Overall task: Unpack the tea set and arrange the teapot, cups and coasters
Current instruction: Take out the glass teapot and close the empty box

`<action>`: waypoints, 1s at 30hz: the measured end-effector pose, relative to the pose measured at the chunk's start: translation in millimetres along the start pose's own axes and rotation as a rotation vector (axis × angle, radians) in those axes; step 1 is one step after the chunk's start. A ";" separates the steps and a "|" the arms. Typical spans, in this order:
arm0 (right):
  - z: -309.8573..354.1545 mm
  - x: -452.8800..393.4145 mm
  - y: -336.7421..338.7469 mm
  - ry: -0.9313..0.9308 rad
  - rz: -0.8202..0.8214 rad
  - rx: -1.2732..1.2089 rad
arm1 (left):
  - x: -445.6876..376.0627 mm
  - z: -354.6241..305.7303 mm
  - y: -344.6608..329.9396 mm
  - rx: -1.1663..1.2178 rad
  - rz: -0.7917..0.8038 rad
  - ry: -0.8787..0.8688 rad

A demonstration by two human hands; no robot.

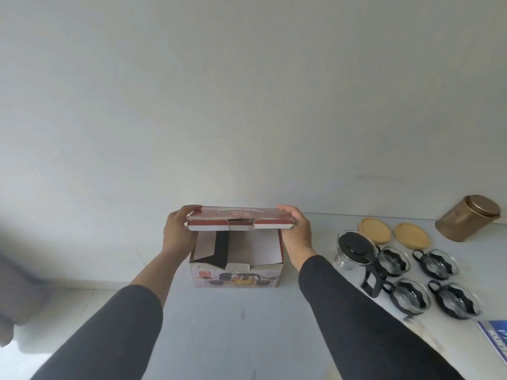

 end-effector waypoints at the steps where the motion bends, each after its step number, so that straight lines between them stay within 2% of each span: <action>1: -2.9 7.7 1.7 -0.007 -0.013 0.001 | 6.1 -1.2 2.6 -0.033 0.035 -0.024; 4: -7.5 29.5 6.3 0.044 -0.010 0.086 | 20.5 2.7 9.4 -0.169 0.142 -0.085; 7: -5.8 49.1 12.4 0.123 0.037 0.260 | 30.2 15.9 16.9 -0.236 0.224 -0.076; 12: -6.9 65.9 16.8 0.206 0.137 0.572 | 48.8 22.0 23.0 -0.319 0.265 -0.126; 16: -4.3 76.8 12.3 0.218 0.203 0.618 | 58.9 12.8 23.0 -0.292 0.256 -0.213; 19: -9.3 88.7 8.2 0.226 0.266 0.657 | 63.4 11.9 21.2 -0.256 0.313 -0.218; 24: -3.9 94.3 3.8 0.326 0.218 0.733 | 66.3 15.3 17.6 -0.329 0.362 -0.251; 30: 2.6 95.9 0.6 0.394 0.150 0.754 | 68.1 21.2 14.5 -0.337 0.332 -0.309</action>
Point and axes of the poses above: each hand's wrist, its own x-axis away from the middle knuckle, its own y-axis out of the back of the hand, z = x × y, the point moved 7 cm from there along -x, towards the middle knuckle, and after that the axes turned 7 degrees about x, right-handed, at the moved point
